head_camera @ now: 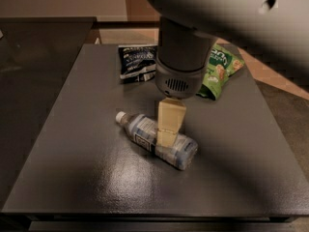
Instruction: Place blue plastic bottle upright
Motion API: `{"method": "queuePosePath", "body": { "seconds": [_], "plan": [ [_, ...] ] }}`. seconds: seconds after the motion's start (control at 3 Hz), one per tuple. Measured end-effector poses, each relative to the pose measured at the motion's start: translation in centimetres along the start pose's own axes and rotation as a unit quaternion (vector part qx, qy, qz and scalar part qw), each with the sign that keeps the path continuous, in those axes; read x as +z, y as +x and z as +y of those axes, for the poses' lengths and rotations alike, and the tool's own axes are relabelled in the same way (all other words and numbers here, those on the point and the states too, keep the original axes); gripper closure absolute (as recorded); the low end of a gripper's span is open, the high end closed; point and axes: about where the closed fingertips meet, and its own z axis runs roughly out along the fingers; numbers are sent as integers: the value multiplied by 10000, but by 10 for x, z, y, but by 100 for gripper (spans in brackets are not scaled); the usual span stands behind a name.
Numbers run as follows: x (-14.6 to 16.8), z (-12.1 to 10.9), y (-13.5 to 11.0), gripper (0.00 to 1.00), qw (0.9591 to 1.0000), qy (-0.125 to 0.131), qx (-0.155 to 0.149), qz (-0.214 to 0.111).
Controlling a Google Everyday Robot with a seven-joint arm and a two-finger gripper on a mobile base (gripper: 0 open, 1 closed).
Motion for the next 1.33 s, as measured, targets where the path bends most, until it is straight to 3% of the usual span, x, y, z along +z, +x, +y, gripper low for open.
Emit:
{"method": "queuePosePath", "body": {
  "seconds": [0.67,1.33],
  "plan": [
    [30,15,-35,0,9962,-368,774,153],
    [49,26,-49,0,9883,-222,1496,210]
  ]
}}
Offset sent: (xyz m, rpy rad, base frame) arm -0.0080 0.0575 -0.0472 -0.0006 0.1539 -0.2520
